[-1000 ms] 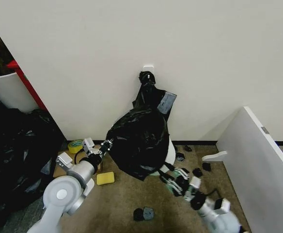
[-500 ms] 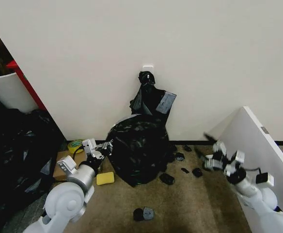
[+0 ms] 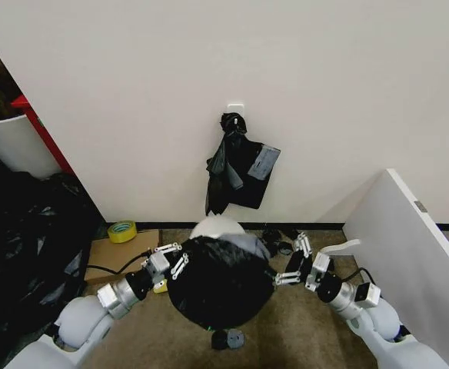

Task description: Place the garbage bag over the trash bin.

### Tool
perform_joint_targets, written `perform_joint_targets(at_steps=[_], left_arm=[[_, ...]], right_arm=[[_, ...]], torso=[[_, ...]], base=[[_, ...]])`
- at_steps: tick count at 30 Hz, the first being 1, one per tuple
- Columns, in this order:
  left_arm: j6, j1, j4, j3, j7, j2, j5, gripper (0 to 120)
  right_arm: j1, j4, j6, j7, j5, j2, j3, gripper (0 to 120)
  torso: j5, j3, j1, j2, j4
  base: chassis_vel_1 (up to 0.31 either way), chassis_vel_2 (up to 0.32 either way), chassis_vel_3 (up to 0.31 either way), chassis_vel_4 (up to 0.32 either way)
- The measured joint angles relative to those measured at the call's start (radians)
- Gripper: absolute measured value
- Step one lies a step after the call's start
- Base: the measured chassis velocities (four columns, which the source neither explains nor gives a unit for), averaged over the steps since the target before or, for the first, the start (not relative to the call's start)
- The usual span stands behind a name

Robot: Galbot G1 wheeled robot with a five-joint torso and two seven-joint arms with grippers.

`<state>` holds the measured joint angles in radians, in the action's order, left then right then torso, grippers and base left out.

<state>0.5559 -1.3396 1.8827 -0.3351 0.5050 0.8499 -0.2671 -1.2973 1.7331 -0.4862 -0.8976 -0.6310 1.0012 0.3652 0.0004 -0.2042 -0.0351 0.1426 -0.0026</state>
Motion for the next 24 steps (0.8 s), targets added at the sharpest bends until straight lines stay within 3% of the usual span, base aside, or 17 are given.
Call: perform_joint_targets(at_steps=[7, 9, 11, 15, 17, 22, 24], left_arm=[[0.059, 0.001, -0.022, -0.005, 0.016, 0.022, 0.046, 4], [0.068, 0.000, -0.023, -0.008, 0.016, 0.025, 0.046, 4], [0.071, 0.000, -0.023, -0.009, 0.017, 0.025, 0.046, 4], [0.079, -0.003, -0.019, -0.015, 0.018, 0.025, 0.044, 4], [0.083, -0.007, -0.012, -0.019, 0.018, 0.025, 0.043, 4], [0.085, -0.015, 0.000, -0.022, 0.021, 0.025, 0.040, 4], [0.087, -0.018, 0.005, -0.023, 0.025, 0.027, 0.039, 4]], right_arm=[[0.006, -0.026, 0.050, -0.125, -0.034, -0.014, 0.017, 95], [-0.001, -0.024, 0.063, -0.142, -0.040, -0.018, 0.024, 84], [-0.004, -0.023, 0.067, -0.144, -0.042, -0.019, 0.026, 83], [-0.015, -0.013, 0.086, -0.145, -0.062, -0.022, 0.027, 68], [-0.022, -0.007, 0.097, -0.145, -0.076, -0.022, 0.026, 56], [-0.025, 0.001, 0.106, -0.147, -0.085, -0.017, 0.026, 43], [-0.026, 0.001, 0.106, -0.150, -0.085, -0.014, 0.026, 30]], torso=[[0.0000, 0.000, 0.000, 0.000, 0.0000], [0.0001, 0.000, 0.000, 0.000, 0.0000], [0.0002, 0.000, 0.000, 0.000, -0.0001], [0.0002, 0.000, 0.000, 0.000, 0.0000], [0.0002, 0.000, 0.000, 0.000, 0.0000], [0.0002, 0.000, 0.000, 0.000, 0.0000], [0.0002, 0.000, 0.000, 0.000, 0.0000]], base=[[0.000, 0.000, 0.000, 0.000], [0.000, 0.000, 0.000, 0.000], [0.000, 0.000, 0.000, 0.000], [0.000, 0.000, 0.000, 0.000], [0.000, 0.000, 0.000, 0.000], [0.000, 0.000, 0.000, 0.000], [0.000, 0.000, 0.000, 0.000]])
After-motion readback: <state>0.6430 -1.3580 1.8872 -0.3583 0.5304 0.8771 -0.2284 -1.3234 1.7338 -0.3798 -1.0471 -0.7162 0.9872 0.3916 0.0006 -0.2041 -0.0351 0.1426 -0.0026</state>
